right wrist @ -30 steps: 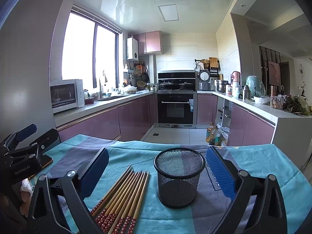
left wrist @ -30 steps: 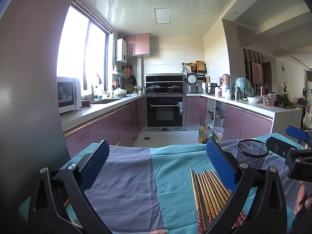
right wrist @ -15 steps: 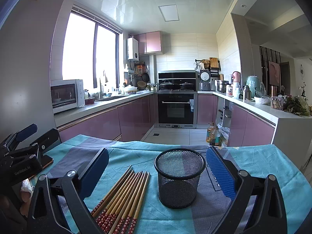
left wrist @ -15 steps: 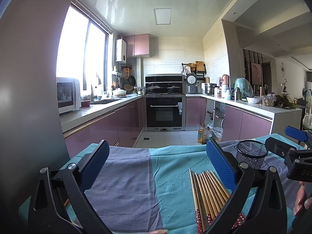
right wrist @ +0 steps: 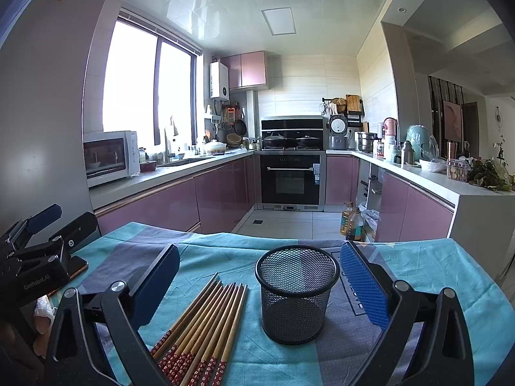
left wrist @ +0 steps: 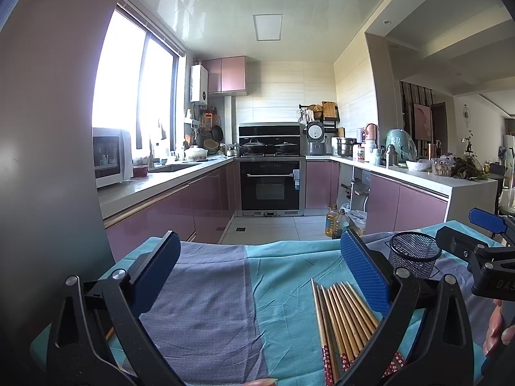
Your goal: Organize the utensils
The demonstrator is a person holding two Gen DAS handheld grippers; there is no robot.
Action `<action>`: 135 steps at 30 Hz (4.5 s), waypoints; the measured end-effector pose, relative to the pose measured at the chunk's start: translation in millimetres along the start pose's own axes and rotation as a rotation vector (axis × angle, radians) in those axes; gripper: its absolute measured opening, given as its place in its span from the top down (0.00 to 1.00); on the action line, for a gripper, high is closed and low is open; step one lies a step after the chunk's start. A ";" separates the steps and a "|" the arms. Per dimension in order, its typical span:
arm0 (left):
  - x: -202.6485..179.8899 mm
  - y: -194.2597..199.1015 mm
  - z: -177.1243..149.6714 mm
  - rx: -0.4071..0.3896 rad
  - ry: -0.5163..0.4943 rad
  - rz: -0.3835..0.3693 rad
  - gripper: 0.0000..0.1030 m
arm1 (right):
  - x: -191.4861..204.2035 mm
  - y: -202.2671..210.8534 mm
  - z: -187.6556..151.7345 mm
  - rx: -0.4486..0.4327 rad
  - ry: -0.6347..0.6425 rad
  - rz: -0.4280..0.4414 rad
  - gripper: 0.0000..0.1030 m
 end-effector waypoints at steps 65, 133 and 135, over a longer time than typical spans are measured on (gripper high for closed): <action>-6.2 -137.3 -96.2 0.681 0.010 -0.299 0.48 | 35.9 -86.8 -72.8 0.618 0.149 0.171 0.58; -73.7 -140.4 113.9 0.265 0.217 -0.724 0.93 | -56.0 -46.9 96.1 0.170 -0.052 0.260 0.95; -82.5 -144.7 119.6 0.249 0.214 -0.727 0.93 | -58.6 -51.2 96.5 0.173 -0.043 0.243 0.95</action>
Point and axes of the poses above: each gripper's, at about its wrist camera, not at the fingertips, and y roughly against the way its jaws point, x to its left, z to its top, the point moved 1 cm from there along -y, roughly the way its jaws point, and after that the axes turned 15 degrees about -z, right-handed, at the moved point
